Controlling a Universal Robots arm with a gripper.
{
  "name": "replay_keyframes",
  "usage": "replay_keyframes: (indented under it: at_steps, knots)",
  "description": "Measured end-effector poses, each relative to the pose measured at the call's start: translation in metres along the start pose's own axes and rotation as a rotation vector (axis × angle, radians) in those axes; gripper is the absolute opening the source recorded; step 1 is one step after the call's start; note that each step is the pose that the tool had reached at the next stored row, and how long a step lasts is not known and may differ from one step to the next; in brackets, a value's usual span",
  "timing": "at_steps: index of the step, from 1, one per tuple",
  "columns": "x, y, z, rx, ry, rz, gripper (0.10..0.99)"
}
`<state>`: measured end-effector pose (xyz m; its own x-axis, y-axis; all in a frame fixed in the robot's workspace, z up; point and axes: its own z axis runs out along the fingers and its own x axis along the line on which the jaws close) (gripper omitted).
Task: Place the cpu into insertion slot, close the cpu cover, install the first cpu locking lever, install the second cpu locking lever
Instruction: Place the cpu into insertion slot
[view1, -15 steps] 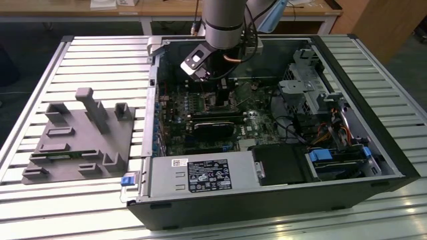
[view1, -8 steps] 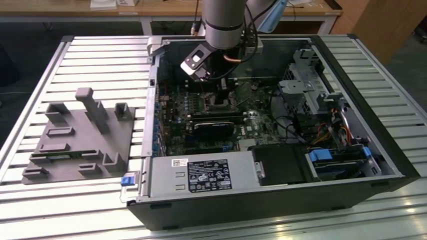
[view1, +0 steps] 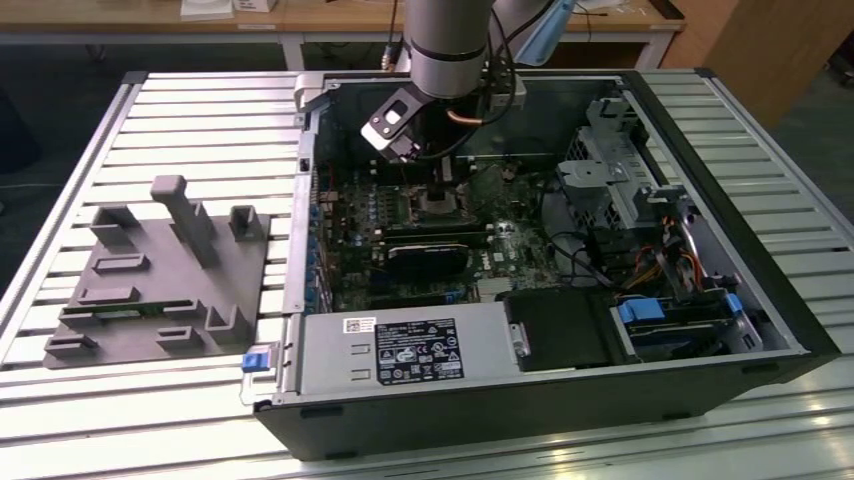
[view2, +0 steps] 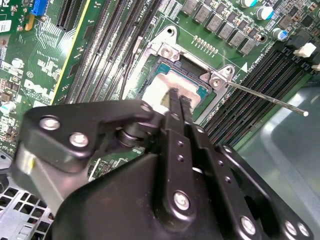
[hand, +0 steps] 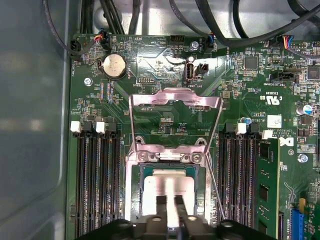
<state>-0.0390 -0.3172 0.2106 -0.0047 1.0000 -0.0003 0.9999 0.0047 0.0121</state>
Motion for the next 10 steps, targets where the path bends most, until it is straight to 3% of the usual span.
replay_keyframes:
  at_steps: [3, 10]
  knots:
    - [0.0, 0.0, 0.0, 0.0, 0.0, 0.0, 0.106]
    - [0.0, 0.0002, 0.0, 0.0, 0.0, 0.0, 0.106]
